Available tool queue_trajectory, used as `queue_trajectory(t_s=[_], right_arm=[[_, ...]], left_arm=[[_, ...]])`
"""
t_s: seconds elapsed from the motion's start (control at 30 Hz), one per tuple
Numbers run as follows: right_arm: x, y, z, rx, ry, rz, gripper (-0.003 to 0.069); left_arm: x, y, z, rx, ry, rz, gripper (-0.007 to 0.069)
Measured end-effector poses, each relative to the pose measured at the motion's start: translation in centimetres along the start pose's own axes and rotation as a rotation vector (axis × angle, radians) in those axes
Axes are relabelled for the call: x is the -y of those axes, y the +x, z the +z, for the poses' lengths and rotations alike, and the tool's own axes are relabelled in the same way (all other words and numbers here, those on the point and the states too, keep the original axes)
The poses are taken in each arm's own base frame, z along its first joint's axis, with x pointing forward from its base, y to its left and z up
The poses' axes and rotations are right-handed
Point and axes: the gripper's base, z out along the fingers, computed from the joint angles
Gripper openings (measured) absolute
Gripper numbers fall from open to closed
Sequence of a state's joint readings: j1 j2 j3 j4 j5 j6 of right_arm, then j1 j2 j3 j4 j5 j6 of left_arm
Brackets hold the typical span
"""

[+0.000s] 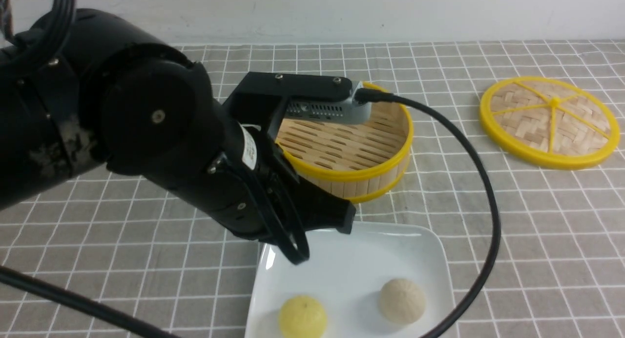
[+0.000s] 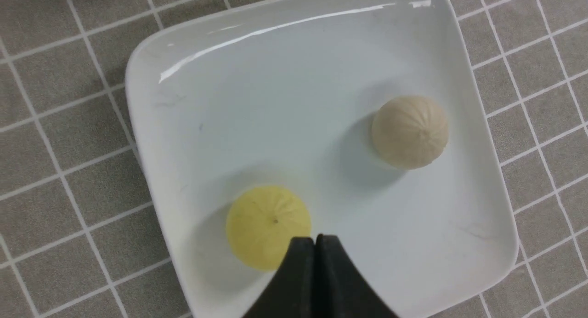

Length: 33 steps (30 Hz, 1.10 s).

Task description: Put the steamed buns into the plate on the grey tablecloth.

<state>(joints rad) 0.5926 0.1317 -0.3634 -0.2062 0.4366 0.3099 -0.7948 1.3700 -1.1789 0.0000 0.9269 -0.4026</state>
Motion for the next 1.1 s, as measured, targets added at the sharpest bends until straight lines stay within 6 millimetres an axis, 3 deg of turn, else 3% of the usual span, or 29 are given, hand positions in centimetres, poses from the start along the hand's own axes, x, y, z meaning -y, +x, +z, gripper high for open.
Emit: queue_trajectory(t_s=[0.53,1.1], right_arm=[[-0.5,1.7,-0.1,-0.175,-0.054,0.027,0.0033],[-0.9,1.7,-0.1,-0.182,-0.102,0.04,0.0046]], left_arm=[[-0.2,-0.1,0.0,0.008,-0.021,0.017,0.0016],[-0.5,-0.2,0.0,0.018,-0.052,0.041,0.0034]])
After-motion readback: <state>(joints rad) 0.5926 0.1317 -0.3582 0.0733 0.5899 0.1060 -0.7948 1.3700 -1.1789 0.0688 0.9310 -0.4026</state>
